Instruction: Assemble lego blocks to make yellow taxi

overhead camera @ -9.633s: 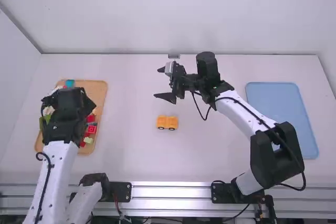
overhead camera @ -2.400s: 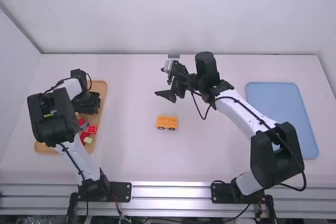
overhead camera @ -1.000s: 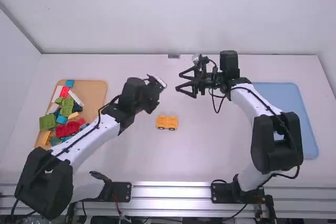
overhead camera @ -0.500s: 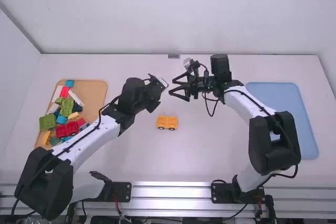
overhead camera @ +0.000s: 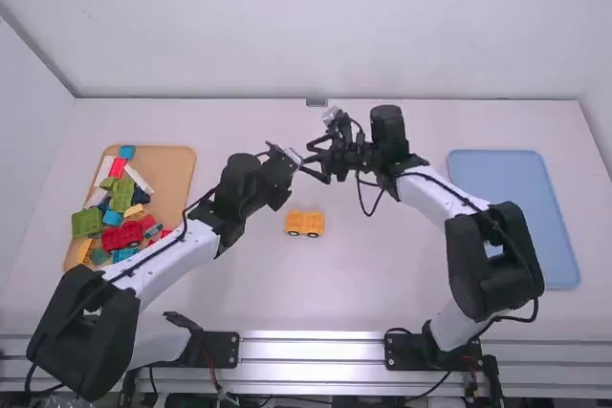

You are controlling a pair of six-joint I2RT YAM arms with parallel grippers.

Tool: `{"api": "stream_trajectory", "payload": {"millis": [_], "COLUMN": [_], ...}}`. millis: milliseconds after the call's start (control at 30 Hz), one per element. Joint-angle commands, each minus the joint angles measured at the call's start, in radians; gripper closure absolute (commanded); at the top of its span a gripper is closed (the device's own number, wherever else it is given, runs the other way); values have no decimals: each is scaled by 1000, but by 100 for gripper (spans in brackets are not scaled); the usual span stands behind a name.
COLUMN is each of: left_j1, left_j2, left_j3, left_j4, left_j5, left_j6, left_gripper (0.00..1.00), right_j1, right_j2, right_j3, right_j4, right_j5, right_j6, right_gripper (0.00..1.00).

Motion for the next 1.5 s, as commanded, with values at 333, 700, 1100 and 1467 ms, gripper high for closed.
{"api": "stream_trajectory", "payload": {"millis": [333, 700, 1100, 1467], "left_j1": [-8, -8, -8, -8], "left_j2": [-17, 45, 109, 126], "left_j3": [-6, -6, -6, -6], "left_j4": [46, 123, 231, 280], "left_j5": [108, 63, 71, 71], "left_j6": [-60, -130, -173, -224], "left_gripper": [98, 98, 98, 98], "right_j1": [43, 58, 58, 58], "right_j2": [9, 9, 9, 9], "right_j3": [-61, -61, -63, -67], "right_j4": [122, 160, 159, 164], "right_j5": [22, 16, 42, 54], "right_j6": [116, 122, 127, 121], "right_gripper": [23, 27, 54, 75]}}
